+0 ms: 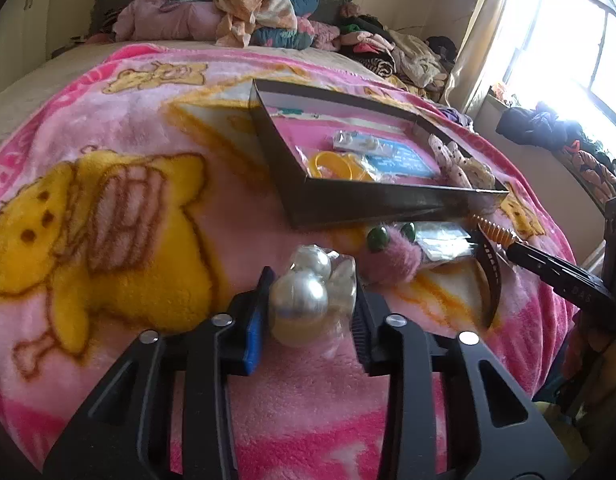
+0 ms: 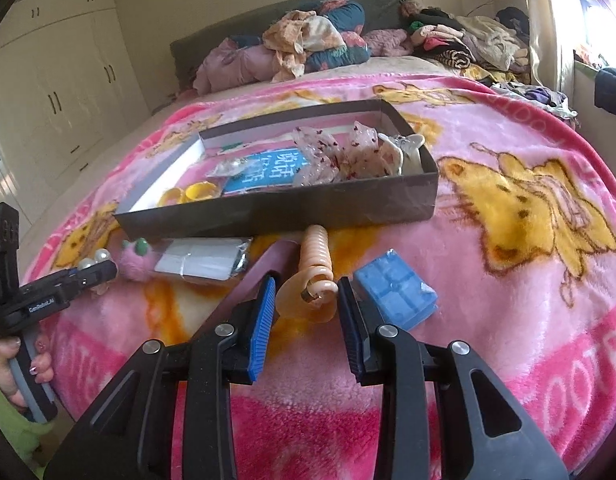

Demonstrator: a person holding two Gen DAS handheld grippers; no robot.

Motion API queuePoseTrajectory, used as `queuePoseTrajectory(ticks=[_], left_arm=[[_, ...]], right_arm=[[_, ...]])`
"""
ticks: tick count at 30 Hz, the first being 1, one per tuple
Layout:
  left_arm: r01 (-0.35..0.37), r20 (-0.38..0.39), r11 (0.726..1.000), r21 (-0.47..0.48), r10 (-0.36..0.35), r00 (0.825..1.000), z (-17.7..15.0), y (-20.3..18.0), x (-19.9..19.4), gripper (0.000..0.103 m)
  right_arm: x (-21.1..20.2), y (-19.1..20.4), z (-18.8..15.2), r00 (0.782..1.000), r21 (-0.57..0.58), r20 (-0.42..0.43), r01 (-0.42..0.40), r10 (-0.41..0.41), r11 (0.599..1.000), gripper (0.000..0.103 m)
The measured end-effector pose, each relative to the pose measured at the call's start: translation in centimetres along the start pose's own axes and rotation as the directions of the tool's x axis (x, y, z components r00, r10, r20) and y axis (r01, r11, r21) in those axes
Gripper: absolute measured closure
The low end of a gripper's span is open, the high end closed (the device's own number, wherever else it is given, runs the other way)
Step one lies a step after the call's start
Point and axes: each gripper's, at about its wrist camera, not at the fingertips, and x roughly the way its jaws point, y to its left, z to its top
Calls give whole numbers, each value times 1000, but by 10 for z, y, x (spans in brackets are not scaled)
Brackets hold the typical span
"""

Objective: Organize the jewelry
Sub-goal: 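Grasp the bagged pearl earrings with the left tool and lift toward the box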

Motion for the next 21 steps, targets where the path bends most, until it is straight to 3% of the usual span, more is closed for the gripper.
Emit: queuePoseTrajectory(ticks=[21], left_arm=[[74,73,994,75,-79,994,33,-50,-5,77]], right_arm=[[-33,-15,9,996,60,88,-40,34,997,74]])
